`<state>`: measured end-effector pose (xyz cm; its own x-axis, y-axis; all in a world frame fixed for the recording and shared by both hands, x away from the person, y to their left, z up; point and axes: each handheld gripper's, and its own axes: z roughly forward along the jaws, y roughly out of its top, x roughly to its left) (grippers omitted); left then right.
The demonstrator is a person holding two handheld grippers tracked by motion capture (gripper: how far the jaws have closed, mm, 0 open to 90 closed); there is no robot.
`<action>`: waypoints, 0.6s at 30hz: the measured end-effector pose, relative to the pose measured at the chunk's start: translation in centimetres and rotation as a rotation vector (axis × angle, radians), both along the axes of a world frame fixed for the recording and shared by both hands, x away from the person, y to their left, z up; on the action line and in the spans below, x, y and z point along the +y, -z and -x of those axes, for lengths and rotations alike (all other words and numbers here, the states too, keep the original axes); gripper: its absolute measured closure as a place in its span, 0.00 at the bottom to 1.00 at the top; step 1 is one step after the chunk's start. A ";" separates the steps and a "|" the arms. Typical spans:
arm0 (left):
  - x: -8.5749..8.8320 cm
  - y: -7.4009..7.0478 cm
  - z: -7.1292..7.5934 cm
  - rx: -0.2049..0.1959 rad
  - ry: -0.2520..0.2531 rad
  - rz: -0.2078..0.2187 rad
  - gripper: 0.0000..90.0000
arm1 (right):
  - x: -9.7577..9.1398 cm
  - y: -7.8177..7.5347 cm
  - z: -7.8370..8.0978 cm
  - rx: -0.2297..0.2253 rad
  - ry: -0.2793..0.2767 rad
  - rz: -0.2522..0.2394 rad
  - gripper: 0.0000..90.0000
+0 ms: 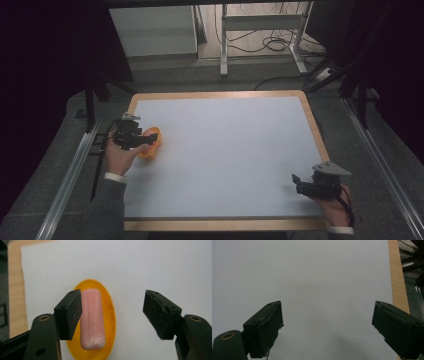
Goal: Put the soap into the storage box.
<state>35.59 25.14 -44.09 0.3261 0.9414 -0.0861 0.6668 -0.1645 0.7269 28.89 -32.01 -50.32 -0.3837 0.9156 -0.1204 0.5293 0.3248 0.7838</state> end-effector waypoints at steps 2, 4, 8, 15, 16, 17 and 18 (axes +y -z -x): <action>-0.2 -0.1 0.7 -0.014 0.017 0.011 0.34 | 0.1 0.0 0.0 -0.002 -0.003 -0.001 0.11; -0.5 0.0 1.4 -0.028 0.048 0.012 0.34 | 0.2 -0.1 0.0 -0.004 -0.008 -0.003 0.11; -1.1 0.3 2.8 -0.049 0.110 0.058 0.33 | 0.4 -0.1 0.1 -0.006 -0.012 0.002 0.11; -2.0 2.5 4.9 -0.035 0.199 0.086 0.32 | 0.7 -0.3 0.1 -0.011 -0.011 0.005 0.11; -2.0 2.9 5.2 -0.034 0.201 0.084 0.32 | 0.8 -0.3 0.1 -0.011 -0.011 0.006 0.11; -2.0 3.2 5.4 -0.028 0.206 0.087 0.32 | 0.9 -0.3 0.0 -0.012 -0.014 0.008 0.11; -2.0 3.6 5.6 -0.022 0.218 0.084 0.32 | 1.1 -0.2 0.0 -0.010 -0.016 0.011 0.11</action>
